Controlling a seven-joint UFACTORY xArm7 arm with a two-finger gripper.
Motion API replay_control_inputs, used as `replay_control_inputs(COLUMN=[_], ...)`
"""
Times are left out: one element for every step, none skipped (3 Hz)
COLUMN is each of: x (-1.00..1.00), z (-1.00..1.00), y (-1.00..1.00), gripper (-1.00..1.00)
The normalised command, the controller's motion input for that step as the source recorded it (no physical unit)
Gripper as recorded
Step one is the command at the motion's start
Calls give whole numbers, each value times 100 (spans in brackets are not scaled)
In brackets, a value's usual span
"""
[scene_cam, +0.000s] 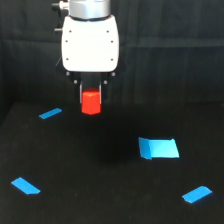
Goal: Pick up the red object from the table
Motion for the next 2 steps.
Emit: replay_control_inputs(x=[-1,-5], z=[8,14], y=[-7,8], gripper=[-100,-99])
